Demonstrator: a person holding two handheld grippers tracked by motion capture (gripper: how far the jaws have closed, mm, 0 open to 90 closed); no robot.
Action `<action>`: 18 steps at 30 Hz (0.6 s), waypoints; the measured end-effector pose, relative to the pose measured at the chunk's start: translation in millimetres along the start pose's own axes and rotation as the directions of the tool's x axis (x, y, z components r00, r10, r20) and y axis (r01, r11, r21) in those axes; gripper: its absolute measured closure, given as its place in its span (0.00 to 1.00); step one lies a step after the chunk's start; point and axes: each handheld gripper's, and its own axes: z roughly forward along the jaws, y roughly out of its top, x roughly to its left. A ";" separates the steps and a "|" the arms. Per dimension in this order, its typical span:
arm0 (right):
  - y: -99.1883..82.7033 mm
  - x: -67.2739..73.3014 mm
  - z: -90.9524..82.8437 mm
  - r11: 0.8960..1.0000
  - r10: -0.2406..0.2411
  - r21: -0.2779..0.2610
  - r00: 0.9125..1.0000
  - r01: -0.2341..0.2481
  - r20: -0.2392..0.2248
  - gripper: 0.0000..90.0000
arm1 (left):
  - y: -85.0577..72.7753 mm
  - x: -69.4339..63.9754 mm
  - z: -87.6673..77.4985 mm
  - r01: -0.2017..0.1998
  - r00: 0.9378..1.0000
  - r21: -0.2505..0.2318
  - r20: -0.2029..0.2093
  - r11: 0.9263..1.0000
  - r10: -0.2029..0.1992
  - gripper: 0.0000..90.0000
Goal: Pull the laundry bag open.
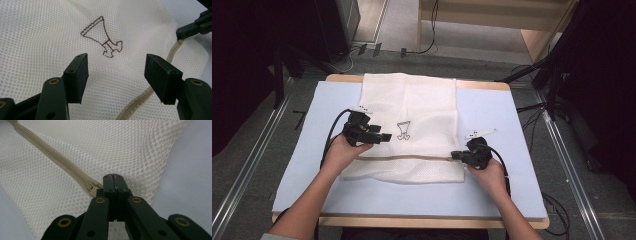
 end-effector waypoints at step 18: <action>0.9 4.3 -6.7 1.000 -0.013 0.025 0.996 0.015 -0.092 1.00 | 0.3 -4.2 1.4 -0.015 1.000 0.002 0.015 1.000 0.015 0.42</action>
